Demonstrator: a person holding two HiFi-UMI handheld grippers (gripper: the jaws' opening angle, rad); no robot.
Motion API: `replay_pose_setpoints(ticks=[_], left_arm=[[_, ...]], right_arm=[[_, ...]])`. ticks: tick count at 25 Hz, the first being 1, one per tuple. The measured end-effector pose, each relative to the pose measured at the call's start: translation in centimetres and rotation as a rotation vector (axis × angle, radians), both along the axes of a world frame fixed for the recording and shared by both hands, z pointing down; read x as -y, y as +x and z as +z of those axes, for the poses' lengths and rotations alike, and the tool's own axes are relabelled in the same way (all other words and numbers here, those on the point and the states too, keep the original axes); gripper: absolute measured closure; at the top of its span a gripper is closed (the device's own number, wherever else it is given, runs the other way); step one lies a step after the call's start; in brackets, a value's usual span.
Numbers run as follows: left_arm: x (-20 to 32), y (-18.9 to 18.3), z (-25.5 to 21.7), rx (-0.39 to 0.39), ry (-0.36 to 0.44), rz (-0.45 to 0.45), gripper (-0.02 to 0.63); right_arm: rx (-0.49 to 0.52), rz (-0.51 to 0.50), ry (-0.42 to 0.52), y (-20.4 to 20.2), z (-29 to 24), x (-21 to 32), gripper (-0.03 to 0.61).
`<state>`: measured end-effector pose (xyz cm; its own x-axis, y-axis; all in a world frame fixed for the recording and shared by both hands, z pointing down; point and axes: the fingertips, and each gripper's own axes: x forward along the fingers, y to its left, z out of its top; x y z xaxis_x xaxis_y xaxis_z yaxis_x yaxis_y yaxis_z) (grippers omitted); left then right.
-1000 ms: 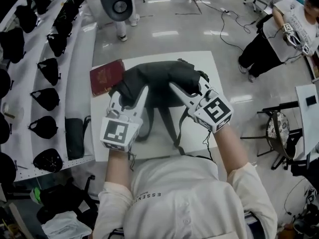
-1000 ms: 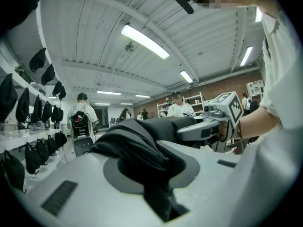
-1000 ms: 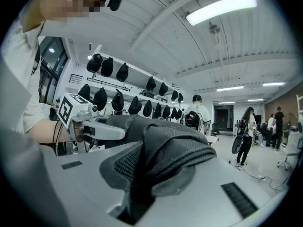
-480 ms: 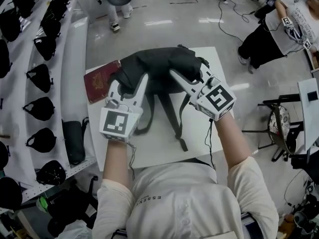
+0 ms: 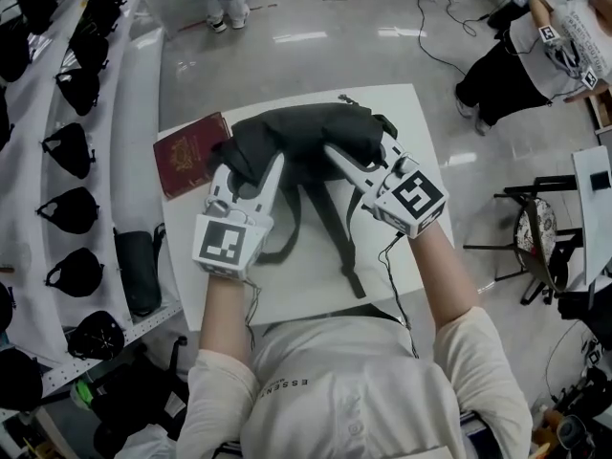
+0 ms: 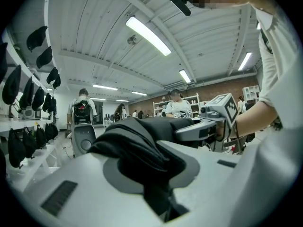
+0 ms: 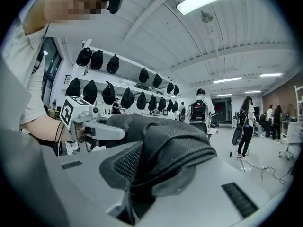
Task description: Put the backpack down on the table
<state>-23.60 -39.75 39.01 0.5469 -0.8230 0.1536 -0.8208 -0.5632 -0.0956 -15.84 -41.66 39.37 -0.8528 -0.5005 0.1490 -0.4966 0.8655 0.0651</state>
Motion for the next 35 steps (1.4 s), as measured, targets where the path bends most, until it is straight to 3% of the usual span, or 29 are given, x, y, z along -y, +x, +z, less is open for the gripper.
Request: replay_pose_setpoints(ticks=[4, 10, 25, 35], left_arm=[[-1.5, 0.2, 1.1, -0.024, -0.019, 0.011, 0.535], [-5.1, 0.7, 3.5, -0.061, -0.137, 0.014, 0.534], [-13.4, 2.4, 7.5, -0.097, -0.232, -0.039, 0.531], [-18.6, 3.4, 11.1, -0.110, -0.283, -0.010, 0.528]], right_arm=[[0.009, 0.007, -0.041, 0.6, 1.1, -1.7, 0.495], [0.000, 0.006, -0.120, 1.2, 3.0, -5.2, 0.491], [0.026, 0.067, -0.252, 3.5, 6.7, -12.7, 0.465], [0.016, 0.067, -0.349, 4.6, 10.4, -17.5, 0.448]])
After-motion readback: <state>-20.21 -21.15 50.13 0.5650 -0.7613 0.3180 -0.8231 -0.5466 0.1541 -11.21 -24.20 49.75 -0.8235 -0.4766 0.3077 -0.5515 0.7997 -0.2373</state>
